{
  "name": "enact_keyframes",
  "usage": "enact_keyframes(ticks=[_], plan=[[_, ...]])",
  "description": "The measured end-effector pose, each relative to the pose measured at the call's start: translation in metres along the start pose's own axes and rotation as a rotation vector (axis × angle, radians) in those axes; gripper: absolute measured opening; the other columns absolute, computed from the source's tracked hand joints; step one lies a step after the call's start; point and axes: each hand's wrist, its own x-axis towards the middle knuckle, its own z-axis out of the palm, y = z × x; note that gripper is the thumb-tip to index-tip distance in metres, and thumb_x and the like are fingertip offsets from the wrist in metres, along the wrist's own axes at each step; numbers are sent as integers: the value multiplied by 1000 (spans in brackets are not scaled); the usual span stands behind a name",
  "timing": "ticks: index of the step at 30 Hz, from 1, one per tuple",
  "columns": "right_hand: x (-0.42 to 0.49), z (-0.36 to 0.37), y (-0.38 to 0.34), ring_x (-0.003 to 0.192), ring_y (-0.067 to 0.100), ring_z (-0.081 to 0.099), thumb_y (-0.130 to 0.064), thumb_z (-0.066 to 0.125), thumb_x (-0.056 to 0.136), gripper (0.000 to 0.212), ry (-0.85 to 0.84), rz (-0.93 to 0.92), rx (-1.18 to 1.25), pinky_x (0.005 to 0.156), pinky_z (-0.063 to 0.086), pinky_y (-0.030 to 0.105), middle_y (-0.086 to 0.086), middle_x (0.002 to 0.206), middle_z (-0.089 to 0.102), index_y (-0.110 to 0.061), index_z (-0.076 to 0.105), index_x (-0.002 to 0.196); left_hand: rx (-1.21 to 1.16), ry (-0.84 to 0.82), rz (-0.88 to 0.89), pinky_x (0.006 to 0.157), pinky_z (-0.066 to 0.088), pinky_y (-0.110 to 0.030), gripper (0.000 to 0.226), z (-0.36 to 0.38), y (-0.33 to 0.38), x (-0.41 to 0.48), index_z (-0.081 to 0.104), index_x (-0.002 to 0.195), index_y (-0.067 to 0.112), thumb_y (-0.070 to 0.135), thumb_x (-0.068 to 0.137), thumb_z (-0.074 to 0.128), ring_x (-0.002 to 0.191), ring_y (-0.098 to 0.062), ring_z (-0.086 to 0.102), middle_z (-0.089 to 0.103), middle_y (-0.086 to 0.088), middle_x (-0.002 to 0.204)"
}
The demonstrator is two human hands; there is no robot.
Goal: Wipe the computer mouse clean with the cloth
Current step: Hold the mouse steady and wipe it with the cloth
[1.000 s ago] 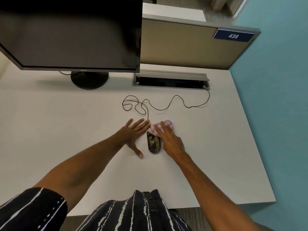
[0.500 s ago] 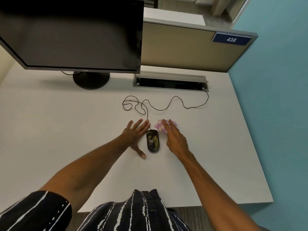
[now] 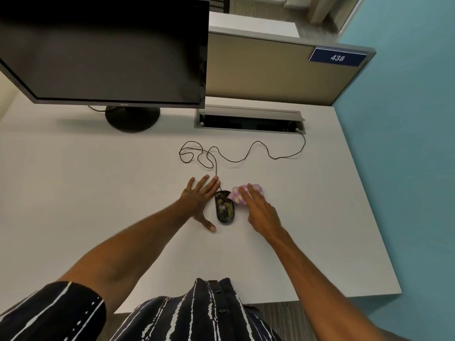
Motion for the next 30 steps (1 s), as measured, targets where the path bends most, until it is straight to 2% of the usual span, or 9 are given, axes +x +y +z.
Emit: enact_keyframes(ticks=[4,7,10,13,17,22,25,27,30], plan=[[16,-15,-12,159,28,24,-1,56,99,84,43,7,53,105,54,46,0,176,5,-27,14,166,-14,2,-4,137,-4,-64,167,1,2,-1,-25,174,16,100,66,71,170,-33,-25,-32,-5,181],[28,-16,-28,159,30,23,-11,64,99,87,-24,-13,30,108,52,53,1,176,4,-26,12,166,-12,-3,2,136,-4,-65,165,0,1,0,-26,173,16,99,68,70,169,-34,-26,-32,-6,180],[27,-8,-34,161,32,12,-17,71,95,96,-96,-15,-46,107,52,58,2,175,0,-24,8,167,1,-8,0,136,-3,-65,165,0,1,1,-26,173,16,100,68,69,169,-34,-26,-32,-6,180],[18,1,-27,162,30,8,-7,63,98,91,-86,-21,-58,104,54,55,3,176,-2,-23,7,167,6,-1,0,136,-3,-65,164,1,0,1,-25,174,16,100,68,68,169,-34,-25,-32,-6,181],[3,7,-6,161,27,15,6,50,98,85,-49,-33,-12,95,57,46,-2,176,0,-27,11,166,-7,10,-5,137,-1,-64,165,2,0,0,-24,174,16,100,67,68,170,-33,-23,-31,-5,181],[4,0,-2,161,24,19,6,46,99,83,65,2,91,100,56,43,-3,176,3,-31,13,166,-4,5,-12,136,-1,-65,165,1,3,0,-24,174,15,100,67,69,170,-34,-24,-32,-6,181],[10,1,-16,159,26,23,1,49,100,83,2,-47,87,102,54,49,-5,176,1,-33,11,166,-7,-12,-13,136,-2,-65,165,0,3,0,-26,173,16,99,68,69,169,-34,-26,-33,-6,180],[9,6,-20,160,27,17,-1,50,101,84,-27,-60,80,106,52,53,-4,176,-3,-35,8,166,-6,-13,-16,136,-2,-65,165,1,4,0,-26,173,16,99,68,69,169,-34,-26,-33,-5,180],[3,12,-18,160,28,18,0,49,102,84,-26,-66,63,105,53,51,-3,176,-5,-34,5,166,-10,-19,-22,136,-3,-65,165,0,5,1,-26,173,15,98,69,70,169,-34,-26,-33,-6,180]])
